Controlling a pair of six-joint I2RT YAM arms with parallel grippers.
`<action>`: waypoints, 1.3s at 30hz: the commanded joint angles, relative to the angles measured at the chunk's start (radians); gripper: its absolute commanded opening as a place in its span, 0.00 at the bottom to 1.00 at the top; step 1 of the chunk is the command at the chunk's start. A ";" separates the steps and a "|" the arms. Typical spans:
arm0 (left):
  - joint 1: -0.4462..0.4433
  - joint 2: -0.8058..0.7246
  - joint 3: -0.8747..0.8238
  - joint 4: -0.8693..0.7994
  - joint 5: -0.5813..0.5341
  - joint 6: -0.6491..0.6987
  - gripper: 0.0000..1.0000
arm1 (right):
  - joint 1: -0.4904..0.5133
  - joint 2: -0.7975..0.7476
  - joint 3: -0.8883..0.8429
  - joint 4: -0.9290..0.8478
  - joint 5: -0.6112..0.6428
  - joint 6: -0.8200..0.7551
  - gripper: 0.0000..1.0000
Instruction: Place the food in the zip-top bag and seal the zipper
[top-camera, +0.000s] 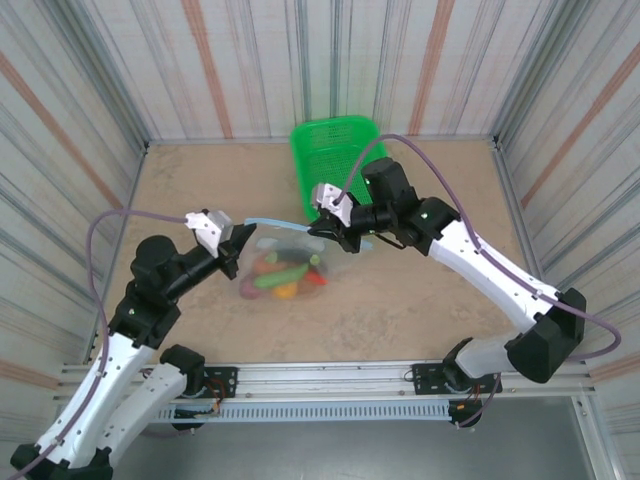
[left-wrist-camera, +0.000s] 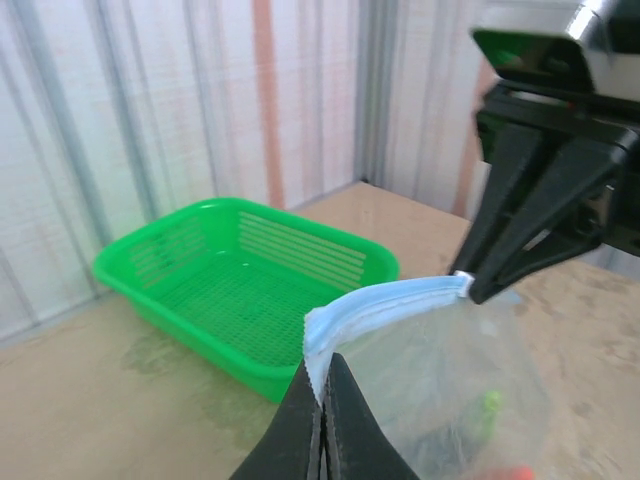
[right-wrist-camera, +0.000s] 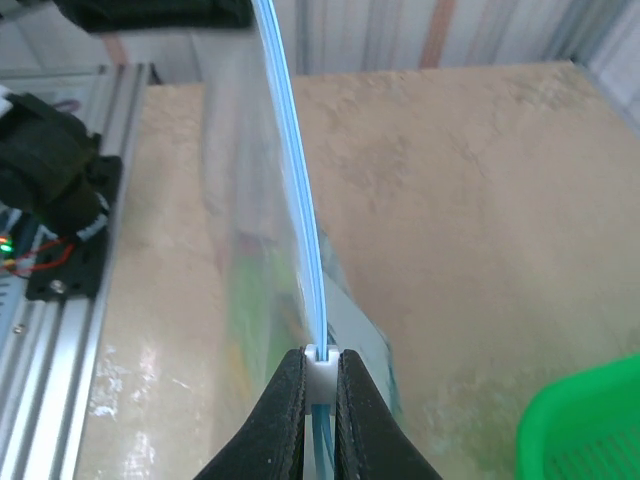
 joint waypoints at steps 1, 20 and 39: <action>0.031 -0.054 0.000 0.046 -0.184 -0.047 0.00 | -0.042 -0.050 -0.054 -0.055 0.164 0.055 0.00; 0.034 -0.116 0.001 -0.107 -0.338 -0.081 0.00 | -0.066 -0.214 -0.262 0.010 0.473 0.147 0.00; 0.007 -0.348 0.032 -0.481 -0.405 -0.254 0.00 | 0.182 -0.279 -0.147 -0.132 0.530 0.202 0.00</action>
